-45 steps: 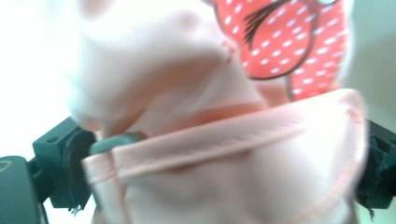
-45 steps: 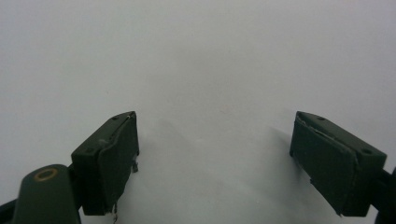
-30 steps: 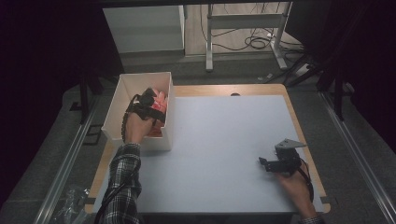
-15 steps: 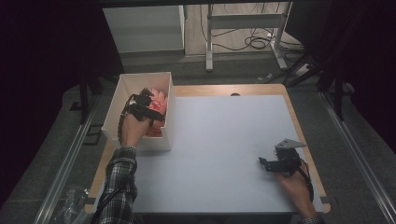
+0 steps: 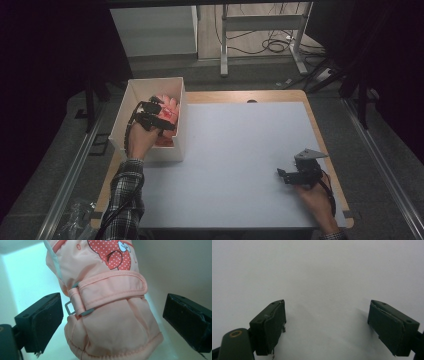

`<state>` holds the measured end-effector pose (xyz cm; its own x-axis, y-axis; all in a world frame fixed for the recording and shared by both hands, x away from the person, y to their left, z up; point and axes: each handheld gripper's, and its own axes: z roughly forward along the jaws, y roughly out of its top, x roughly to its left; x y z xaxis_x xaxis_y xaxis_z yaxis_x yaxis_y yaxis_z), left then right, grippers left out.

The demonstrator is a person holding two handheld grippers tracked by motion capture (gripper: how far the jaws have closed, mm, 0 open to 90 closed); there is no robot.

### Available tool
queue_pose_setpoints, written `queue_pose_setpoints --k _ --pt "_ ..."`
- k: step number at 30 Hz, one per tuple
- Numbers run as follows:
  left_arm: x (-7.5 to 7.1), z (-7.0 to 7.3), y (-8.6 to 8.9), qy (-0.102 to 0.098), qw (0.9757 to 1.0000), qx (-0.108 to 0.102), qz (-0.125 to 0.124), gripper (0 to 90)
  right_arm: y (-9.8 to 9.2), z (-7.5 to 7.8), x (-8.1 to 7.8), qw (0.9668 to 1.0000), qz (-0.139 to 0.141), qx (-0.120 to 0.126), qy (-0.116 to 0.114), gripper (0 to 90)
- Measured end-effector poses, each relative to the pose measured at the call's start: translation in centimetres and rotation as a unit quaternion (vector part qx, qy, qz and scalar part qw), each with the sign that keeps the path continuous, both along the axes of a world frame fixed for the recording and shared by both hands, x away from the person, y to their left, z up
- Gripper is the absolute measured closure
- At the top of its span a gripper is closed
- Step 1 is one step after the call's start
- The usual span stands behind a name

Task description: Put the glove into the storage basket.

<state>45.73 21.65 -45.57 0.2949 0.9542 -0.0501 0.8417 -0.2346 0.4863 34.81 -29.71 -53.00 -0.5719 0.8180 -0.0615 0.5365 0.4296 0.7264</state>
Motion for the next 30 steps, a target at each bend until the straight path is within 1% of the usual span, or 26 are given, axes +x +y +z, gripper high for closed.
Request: queue_pose_setpoints --k 10,13,18,20,25,30 --pt "-1.0 0.6 0.2 -0.024 0.9997 -0.001 -0.010 3.5 0.0 0.0 0.0 1.0000 0.000 0.000 0.000 15.3" --pt "-1.2 0.7 0.3 -0.027 0.9995 -0.002 -0.013 3.5 0.0 0.0 0.0 1.0000 0.000 0.000 0.000 15.3" --pt "-1.8 0.9 0.5 -0.040 0.9990 -0.001 -0.019 3.5 0.0 0.0 0.0 1.0000 -0.001 -0.001 0.000 15.2" --pt "-1.9 0.9 0.5 -0.042 0.9990 -0.002 -0.018 3.5 0.0 0.0 0.0 1.0000 -0.001 -0.001 0.000 15.2" --pt "-2.7 1.2 0.6 -0.058 0.9980 -0.004 -0.024 3.5 0.0 0.0 0.0 1.0000 -0.001 -0.001 -0.001 15.2" --pt "-3.5 1.4 0.7 -0.074 0.9968 -0.012 -0.028 3.5 0.0 0.0 0.0 1.0000 -0.001 -0.001 -0.001 15.2"
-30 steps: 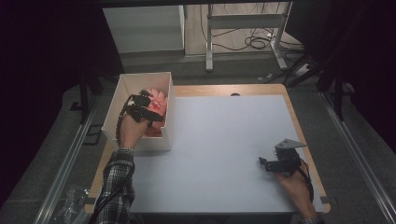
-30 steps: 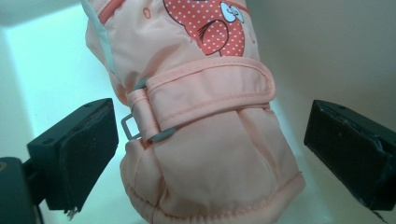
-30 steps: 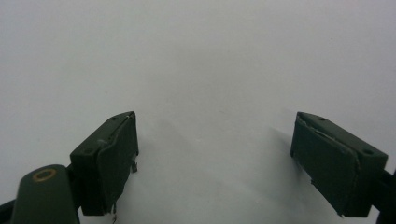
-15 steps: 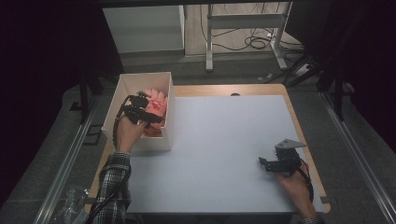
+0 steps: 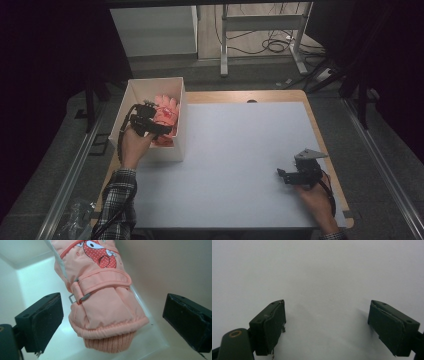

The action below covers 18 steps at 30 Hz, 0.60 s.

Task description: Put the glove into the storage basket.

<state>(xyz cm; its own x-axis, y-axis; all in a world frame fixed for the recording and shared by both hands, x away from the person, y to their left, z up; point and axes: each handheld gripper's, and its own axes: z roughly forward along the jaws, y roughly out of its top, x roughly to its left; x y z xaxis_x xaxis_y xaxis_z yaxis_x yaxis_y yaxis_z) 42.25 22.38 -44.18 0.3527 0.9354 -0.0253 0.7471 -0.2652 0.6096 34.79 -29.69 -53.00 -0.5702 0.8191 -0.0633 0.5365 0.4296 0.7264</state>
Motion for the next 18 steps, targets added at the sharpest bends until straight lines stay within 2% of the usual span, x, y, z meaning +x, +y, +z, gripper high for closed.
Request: queue_pose_setpoints --k 5,15,18 --pt "-0.8 0.2 0.2 -0.016 0.9998 -0.008 -0.003 3.4 0.0 0.0 0.0 1.0000 0.000 0.000 0.000 15.2" --pt "-2.0 0.2 0.7 -0.036 0.9991 -0.023 -0.006 3.4 0.0 0.0 0.0 1.0000 0.000 -0.002 -0.002 15.1" --pt "-2.5 0.2 0.8 -0.045 0.9984 -0.033 -0.009 3.4 0.0 0.0 0.0 1.0000 0.000 -0.002 -0.002 15.1"
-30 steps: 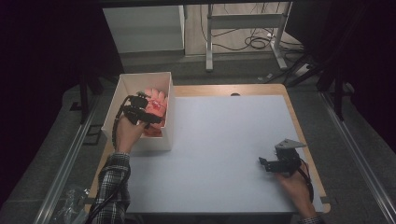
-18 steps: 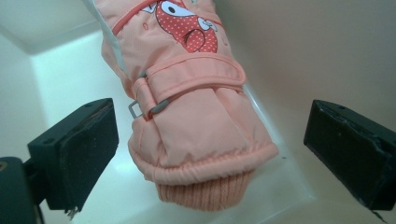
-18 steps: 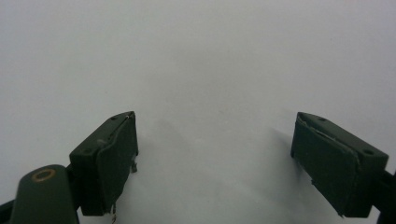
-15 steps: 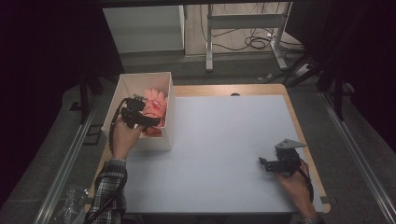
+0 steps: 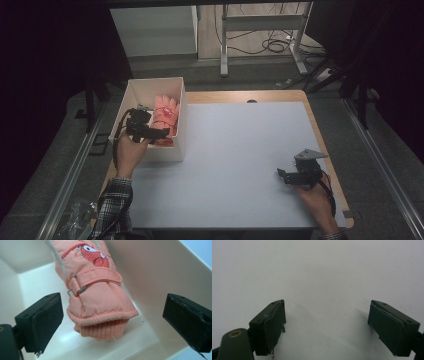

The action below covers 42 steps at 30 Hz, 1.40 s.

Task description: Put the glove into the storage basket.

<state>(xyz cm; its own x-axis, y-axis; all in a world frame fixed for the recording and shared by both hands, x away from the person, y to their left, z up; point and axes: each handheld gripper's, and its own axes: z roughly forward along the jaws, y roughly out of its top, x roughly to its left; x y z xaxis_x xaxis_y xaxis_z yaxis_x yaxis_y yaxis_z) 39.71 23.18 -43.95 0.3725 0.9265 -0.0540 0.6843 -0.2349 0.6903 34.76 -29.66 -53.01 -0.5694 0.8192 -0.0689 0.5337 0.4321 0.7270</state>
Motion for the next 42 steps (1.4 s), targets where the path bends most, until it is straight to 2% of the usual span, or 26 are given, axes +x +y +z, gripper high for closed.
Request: queue_pose_setpoints --k 18,21,29,33,42 --pt "-2.5 0.2 0.1 -0.047 0.9986 -0.023 -0.009 3.4 0.0 0.0 0.0 1.0000 0.000 -0.001 0.000 15.1" --pt "-2.9 0.2 0.3 -0.051 0.9980 -0.035 -0.010 3.5 0.0 0.0 0.0 1.0000 0.000 -0.002 0.000 15.1" --pt "-4.2 0.5 0.3 -0.062 0.9972 -0.039 -0.016 3.4 0.0 0.0 0.0 1.0000 0.001 -0.002 -0.001 15.1" --pt "-4.6 0.8 0.2 -0.067 0.9965 -0.044 -0.024 3.5 0.0 0.0 0.0 1.0000 0.000 -0.001 -0.001 15.0" --pt "-5.5 1.8 -1.4 -0.077 0.9944 -0.049 -0.054 3.4 0.0 0.0 0.0 1.0000 0.001 -0.003 -0.001 15.0"
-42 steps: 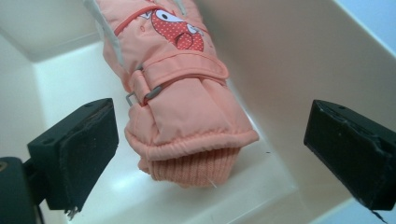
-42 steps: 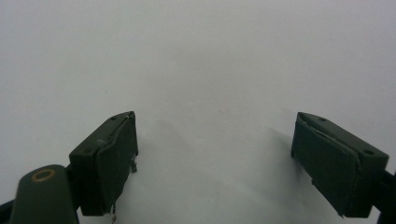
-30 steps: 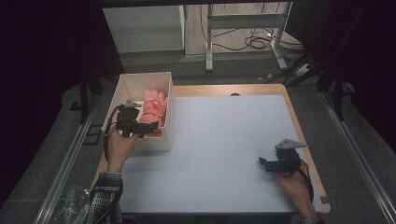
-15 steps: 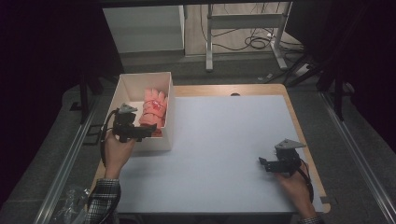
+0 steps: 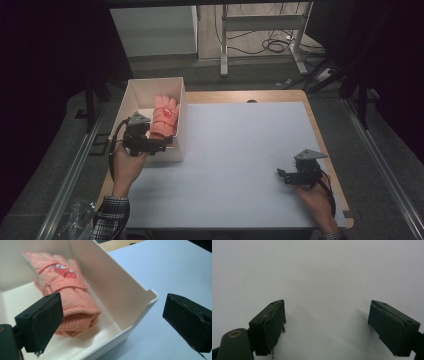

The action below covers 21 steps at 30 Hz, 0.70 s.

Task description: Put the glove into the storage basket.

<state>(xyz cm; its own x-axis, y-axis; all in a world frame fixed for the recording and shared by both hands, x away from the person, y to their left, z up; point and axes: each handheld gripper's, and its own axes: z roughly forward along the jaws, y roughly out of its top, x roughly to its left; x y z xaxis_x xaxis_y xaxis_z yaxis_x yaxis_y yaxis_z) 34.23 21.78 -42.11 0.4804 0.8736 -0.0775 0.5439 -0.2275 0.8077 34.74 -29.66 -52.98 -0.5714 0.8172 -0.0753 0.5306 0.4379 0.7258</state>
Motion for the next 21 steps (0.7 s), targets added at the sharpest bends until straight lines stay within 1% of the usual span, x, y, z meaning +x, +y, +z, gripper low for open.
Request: queue_pose_setpoints --k 1,3,7,11,17,18,21 --pt "0.0 0.0 0.0 0.000 1.0000 0.000 0.000 3.4 0.0 0.0 0.0 1.0000 0.000 0.000 0.000 14.9" --pt "0.0 0.2 -0.5 -0.002 0.9999 -0.002 -0.011 3.4 0.0 0.0 0.0 1.0000 -0.001 0.000 0.000 15.0" --pt "0.0 0.3 -1.2 -0.003 0.9998 0.001 -0.021 3.4 0.0 0.0 0.0 1.0000 -0.001 0.000 0.000 14.9" --pt "0.0 0.4 -2.0 -0.004 0.9995 0.000 -0.032 3.4 0.0 0.0 0.0 1.0000 -0.001 0.001 -0.001 14.9" --pt "-0.1 0.6 -3.4 -0.007 0.9988 -0.001 -0.049 3.5 0.0 0.0 0.0 1.0000 0.000 0.000 -0.001 14.9" --pt "-0.1 0.6 -3.4 -0.007 0.9988 -0.001 -0.049 3.4 0.0 0.0 0.0 1.0000 0.000 0.000 -0.001 14.9" --pt "-0.1 0.7 -4.3 -0.008 0.9980 0.002 -0.063 3.4 0.0 0.0 0.0 1.0000 -0.001 0.000 -0.001 14.9"
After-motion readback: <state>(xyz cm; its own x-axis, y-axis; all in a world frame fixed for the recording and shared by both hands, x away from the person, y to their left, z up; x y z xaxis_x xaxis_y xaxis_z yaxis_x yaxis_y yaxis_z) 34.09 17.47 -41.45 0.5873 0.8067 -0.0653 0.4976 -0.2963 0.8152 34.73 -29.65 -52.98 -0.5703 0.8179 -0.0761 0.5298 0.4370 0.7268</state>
